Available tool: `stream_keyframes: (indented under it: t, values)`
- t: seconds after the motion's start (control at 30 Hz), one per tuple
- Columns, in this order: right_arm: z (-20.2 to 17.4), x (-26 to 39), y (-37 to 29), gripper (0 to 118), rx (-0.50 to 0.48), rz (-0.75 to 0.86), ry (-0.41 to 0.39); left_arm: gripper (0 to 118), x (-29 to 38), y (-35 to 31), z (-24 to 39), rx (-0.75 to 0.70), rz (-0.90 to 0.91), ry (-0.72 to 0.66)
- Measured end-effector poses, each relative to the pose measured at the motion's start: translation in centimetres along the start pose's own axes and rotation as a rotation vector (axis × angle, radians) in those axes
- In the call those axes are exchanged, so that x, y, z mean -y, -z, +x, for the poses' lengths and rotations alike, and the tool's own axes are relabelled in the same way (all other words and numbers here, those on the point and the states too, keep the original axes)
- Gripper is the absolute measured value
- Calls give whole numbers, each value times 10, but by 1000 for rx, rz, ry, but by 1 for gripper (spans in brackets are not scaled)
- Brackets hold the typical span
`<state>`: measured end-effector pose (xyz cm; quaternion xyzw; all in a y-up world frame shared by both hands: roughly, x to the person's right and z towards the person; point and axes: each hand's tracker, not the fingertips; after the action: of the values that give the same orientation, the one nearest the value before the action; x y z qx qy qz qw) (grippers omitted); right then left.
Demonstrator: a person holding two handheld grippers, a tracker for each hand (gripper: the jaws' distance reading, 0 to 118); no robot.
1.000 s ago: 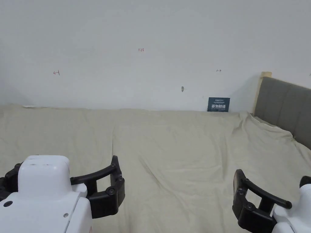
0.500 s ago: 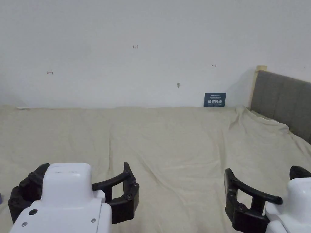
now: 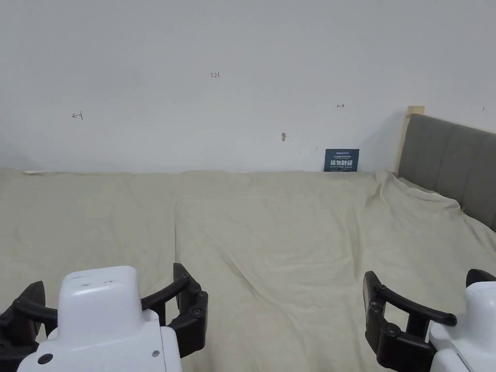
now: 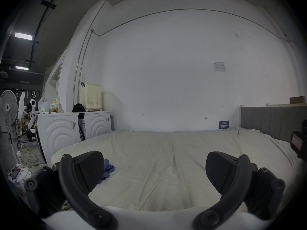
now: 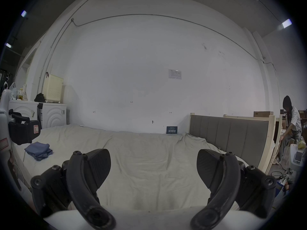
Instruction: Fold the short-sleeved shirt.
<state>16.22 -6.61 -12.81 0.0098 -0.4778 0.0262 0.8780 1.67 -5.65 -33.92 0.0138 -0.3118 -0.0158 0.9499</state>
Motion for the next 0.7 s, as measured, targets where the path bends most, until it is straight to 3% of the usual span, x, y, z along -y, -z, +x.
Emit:
stream_keyframes:
  t: [0.13, 0.3, 0.57, 0.7]
  values:
    - [-2, 0, 0, 107, -10, -8, -4, 118, -8, 3, -7, 96, -73, -17]
    - [-3, 2, 0, 107, -11, -16, -5, 118, -11, -1, -11, 74, 22, -121]
    - [-1, 3, 2, 107, 2, -32, 7, 118, -6, 7, -14, 109, -130, -183]
    - [-1, 4, 2, 107, 9, -26, -3, 118, -2, 5, -13, 136, -113, -149]
